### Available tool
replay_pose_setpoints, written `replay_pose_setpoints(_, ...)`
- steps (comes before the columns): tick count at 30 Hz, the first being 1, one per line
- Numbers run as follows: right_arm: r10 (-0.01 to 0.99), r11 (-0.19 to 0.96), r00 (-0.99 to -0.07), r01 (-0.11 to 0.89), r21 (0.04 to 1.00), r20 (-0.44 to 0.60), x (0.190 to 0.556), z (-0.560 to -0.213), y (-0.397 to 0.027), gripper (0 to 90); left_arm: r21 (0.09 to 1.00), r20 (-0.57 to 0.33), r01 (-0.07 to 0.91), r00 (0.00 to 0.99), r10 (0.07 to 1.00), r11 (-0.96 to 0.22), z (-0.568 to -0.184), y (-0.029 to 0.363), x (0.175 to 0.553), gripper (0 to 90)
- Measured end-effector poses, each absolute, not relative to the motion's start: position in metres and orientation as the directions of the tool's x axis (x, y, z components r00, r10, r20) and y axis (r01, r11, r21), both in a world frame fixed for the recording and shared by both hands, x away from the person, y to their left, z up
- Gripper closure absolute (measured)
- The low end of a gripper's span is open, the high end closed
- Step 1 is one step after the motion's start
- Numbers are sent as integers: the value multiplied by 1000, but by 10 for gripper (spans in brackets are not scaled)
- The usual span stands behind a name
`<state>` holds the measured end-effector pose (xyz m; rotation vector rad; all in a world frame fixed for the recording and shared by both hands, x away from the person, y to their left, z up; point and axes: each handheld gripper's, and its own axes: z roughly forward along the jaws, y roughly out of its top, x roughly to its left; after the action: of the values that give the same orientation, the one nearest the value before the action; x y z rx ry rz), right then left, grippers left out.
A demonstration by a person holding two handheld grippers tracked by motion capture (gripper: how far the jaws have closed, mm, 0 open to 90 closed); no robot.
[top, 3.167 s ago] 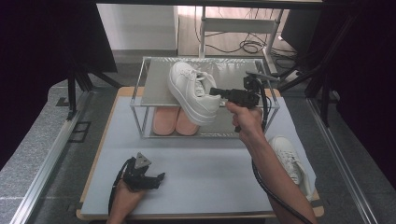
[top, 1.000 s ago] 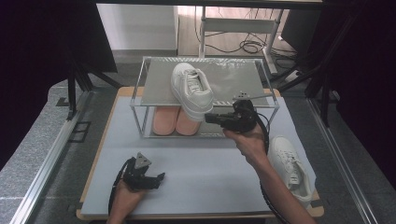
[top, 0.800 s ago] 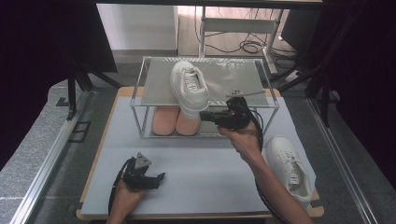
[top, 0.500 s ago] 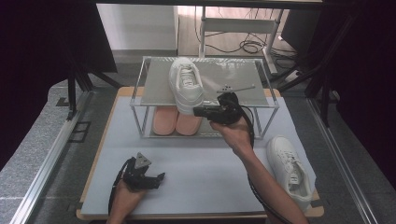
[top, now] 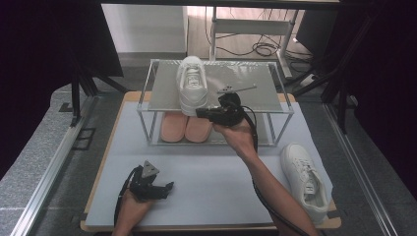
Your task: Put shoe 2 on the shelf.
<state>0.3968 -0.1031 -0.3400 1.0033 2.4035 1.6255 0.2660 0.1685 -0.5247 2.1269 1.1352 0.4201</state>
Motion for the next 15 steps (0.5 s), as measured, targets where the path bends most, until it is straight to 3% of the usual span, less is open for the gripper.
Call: replay_pose_setpoints(15, 542, 238, -795, 457, 857, 273, 404, -342, -76, 900, 697, -30, 602, 568, 823, -389, -525, 168, 266, 137)
